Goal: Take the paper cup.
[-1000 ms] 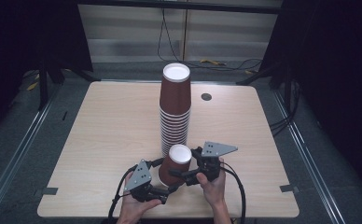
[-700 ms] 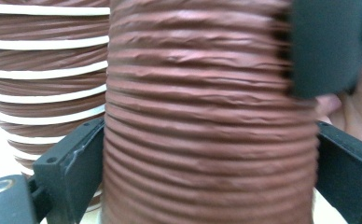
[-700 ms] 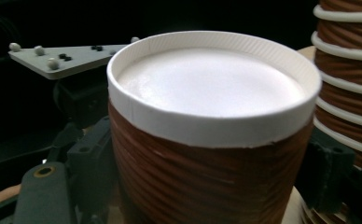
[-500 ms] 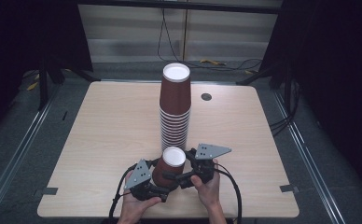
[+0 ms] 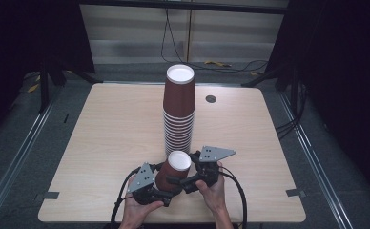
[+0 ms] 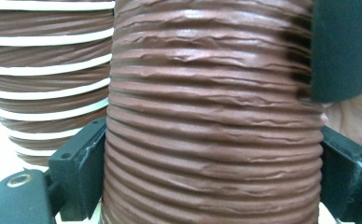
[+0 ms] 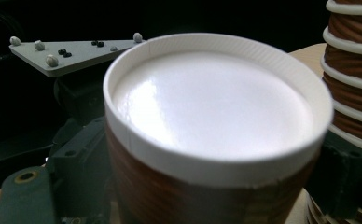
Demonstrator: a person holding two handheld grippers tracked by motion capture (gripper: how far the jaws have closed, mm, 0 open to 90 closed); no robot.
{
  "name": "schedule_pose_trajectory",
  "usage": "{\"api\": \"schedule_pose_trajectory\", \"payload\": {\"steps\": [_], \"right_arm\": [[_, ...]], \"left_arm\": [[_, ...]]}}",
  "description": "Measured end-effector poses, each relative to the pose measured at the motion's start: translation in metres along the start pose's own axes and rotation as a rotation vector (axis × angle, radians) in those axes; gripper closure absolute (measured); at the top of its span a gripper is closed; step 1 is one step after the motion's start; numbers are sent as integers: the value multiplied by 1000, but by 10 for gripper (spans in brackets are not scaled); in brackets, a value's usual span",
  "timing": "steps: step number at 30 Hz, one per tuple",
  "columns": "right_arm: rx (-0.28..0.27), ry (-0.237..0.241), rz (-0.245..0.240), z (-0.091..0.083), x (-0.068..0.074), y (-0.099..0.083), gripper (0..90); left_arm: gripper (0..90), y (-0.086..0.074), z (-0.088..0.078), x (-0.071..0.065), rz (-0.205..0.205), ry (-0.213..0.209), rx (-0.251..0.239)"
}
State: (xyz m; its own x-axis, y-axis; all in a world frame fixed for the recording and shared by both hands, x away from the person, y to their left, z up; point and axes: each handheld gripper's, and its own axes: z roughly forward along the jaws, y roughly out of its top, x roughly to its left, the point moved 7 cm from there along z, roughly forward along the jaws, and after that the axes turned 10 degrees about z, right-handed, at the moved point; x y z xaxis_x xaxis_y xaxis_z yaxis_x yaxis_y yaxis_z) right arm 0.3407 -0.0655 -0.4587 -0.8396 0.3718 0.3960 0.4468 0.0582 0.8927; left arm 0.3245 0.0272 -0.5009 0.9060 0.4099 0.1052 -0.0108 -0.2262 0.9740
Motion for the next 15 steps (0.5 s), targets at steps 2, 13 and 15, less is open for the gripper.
{"api": "schedule_pose_trajectory", "payload": {"steps": [2, 13, 15], "right_arm": [[-3, 0, 1, 0, 0, 1, 136], [-19, 1, -3, -4, 1, 4, 137], [-16, -4, -1, -5, 0, 4, 136]], "left_arm": [[117, 0, 0, 0, -2, 2, 6], [119, -4, -6, 4, 6, -7, 29], [119, -5, -8, 7, 6, 3, 38]]}}
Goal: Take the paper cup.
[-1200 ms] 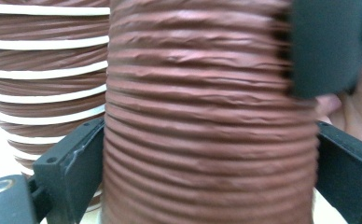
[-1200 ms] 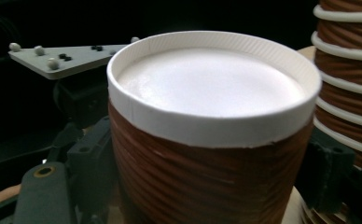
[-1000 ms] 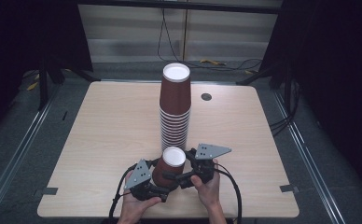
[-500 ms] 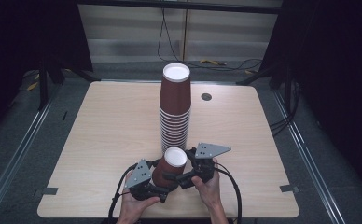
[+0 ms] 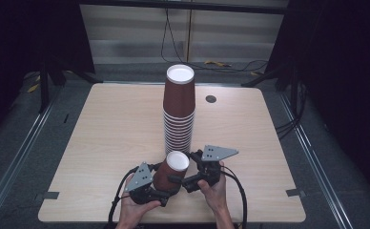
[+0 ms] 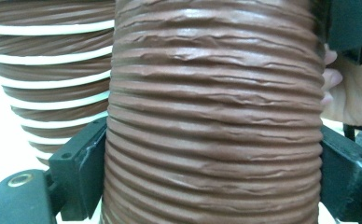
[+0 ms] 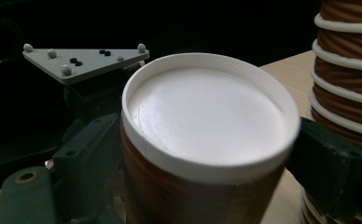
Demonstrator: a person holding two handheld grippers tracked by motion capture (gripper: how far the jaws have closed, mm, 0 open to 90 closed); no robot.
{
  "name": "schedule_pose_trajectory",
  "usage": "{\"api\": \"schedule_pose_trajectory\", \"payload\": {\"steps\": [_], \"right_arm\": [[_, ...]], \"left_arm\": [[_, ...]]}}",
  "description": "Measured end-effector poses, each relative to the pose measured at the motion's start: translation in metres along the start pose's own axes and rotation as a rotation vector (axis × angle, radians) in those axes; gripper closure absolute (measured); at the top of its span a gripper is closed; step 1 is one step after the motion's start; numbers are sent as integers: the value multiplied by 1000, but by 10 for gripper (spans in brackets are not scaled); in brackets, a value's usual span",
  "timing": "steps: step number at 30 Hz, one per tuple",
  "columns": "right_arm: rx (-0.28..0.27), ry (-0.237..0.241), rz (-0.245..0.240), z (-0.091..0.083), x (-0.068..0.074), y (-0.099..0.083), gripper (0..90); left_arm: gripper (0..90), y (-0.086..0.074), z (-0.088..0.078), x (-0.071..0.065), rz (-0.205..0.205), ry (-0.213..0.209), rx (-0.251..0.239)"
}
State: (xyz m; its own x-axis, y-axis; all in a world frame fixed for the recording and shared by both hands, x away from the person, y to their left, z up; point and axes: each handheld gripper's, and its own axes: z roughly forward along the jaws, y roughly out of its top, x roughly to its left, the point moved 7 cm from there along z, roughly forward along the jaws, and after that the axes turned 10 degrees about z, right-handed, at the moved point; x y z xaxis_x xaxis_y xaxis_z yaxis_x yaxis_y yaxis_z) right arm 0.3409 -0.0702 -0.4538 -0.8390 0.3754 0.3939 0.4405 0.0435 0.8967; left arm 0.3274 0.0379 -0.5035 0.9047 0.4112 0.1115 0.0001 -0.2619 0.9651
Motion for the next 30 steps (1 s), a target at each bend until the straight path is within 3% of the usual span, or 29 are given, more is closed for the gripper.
{"api": "schedule_pose_trajectory", "payload": {"steps": [7, 15, 21, 24, 30], "right_arm": [[0, -15, -6, -6, -2, 1, 136], [16, -26, -12, -14, -5, -1, 134], [38, -44, -26, -20, -8, -3, 133], [62, -56, -32, -22, -10, -6, 133], [101, -97, -56, -27, -16, -12, 133]], "left_arm": [[119, -2, -7, 8, -23, 21, 8], [119, 0, -14, 14, -14, 23, 33], [120, -1, -16, 17, 9, 29, 71], [122, -2, -17, 19, 18, 55, 85], [122, -4, -17, 18, 42, 34, 134]]}}
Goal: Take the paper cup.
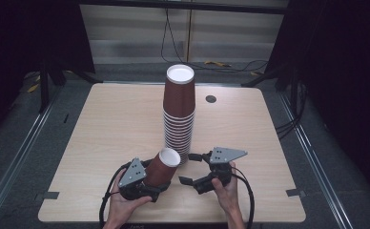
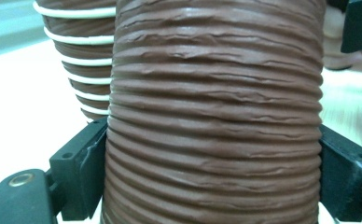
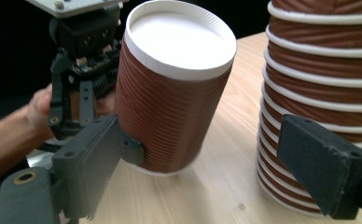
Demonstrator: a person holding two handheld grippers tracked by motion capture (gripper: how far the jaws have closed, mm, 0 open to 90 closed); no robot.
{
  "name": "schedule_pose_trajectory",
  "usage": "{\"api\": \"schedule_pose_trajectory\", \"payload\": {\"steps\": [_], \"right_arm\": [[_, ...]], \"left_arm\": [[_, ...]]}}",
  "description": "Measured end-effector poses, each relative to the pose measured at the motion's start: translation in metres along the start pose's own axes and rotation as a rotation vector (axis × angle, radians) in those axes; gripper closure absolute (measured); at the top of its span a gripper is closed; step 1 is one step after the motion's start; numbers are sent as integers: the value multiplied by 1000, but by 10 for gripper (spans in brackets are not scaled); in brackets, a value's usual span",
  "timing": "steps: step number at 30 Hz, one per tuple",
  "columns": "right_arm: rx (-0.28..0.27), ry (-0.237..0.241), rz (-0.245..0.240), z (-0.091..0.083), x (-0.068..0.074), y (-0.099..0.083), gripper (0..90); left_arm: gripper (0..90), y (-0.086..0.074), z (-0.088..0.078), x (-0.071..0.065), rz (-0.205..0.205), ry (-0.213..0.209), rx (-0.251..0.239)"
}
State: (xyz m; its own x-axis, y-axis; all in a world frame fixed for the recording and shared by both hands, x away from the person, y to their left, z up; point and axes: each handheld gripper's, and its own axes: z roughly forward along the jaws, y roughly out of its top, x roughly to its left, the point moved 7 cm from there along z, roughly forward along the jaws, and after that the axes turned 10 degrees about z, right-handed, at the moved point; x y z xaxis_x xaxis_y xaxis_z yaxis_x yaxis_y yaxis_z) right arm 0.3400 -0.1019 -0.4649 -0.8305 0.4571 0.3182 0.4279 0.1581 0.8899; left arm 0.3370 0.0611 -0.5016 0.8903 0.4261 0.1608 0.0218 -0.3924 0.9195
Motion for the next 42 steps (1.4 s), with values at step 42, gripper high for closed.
{"api": "schedule_pose_trajectory", "payload": {"steps": [42], "right_arm": [[313, -49, -87, 0, -3, -14, 136]], "left_arm": [[129, 3, 13, -10, 176, -167, 311]]}}
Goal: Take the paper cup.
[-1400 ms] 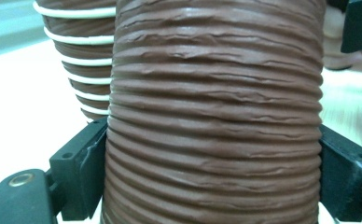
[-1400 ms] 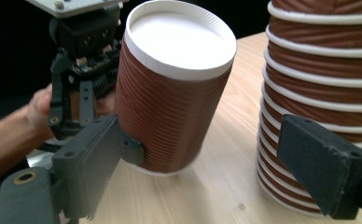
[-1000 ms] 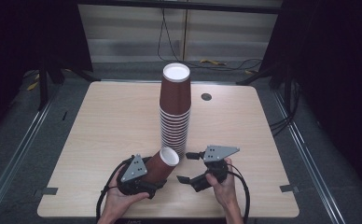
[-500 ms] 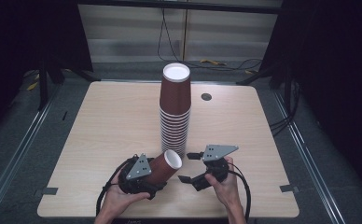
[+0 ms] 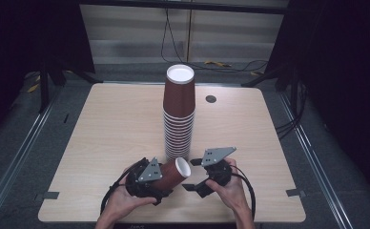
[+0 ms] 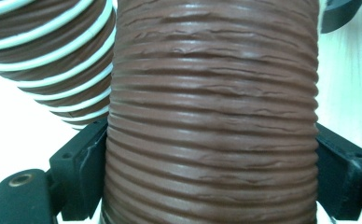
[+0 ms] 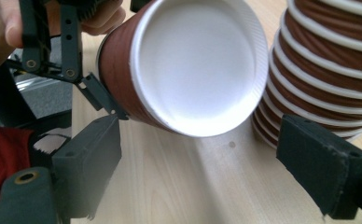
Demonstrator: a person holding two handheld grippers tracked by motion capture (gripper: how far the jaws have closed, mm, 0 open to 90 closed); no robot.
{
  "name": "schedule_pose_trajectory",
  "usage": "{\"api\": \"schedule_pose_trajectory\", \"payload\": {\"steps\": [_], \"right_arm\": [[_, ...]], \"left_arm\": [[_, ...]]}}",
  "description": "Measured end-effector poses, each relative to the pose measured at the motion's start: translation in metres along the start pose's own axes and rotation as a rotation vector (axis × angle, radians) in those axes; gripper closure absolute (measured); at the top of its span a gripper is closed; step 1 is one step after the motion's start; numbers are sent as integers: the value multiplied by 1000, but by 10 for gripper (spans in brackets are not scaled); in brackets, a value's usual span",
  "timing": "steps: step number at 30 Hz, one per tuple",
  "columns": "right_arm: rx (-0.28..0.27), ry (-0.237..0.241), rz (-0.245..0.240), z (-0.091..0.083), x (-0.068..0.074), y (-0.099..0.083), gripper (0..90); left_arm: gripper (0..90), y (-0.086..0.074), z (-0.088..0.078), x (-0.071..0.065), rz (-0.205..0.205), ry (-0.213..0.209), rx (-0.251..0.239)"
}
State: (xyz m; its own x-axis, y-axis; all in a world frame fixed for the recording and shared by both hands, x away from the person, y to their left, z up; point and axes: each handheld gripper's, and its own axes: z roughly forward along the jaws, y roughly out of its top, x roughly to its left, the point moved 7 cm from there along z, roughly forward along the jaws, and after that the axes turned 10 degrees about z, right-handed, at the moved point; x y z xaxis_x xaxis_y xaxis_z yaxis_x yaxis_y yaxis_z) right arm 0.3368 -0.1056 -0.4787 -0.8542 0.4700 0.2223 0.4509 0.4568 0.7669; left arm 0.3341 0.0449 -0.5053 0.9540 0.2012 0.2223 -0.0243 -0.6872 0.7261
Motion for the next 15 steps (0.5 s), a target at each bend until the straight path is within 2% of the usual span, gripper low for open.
{"api": "schedule_pose_trajectory", "payload": {"steps": [7, 10, 14, 15], "right_arm": [[34, 13, -24, 4, 3, 1, 138], [56, 9, -34, 6, 3, 1, 138], [70, 29, -38, 7, 5, 1, 139], [73, 36, -38, 7, 5, 1, 140]], "left_arm": [[131, 0, 1, -1, 20, -25, 36], [131, 1, 1, -2, 39, -19, 56], [131, 3, 1, -2, 46, -21, 64], [131, 2, 1, -2, 48, -24, 78]]}}
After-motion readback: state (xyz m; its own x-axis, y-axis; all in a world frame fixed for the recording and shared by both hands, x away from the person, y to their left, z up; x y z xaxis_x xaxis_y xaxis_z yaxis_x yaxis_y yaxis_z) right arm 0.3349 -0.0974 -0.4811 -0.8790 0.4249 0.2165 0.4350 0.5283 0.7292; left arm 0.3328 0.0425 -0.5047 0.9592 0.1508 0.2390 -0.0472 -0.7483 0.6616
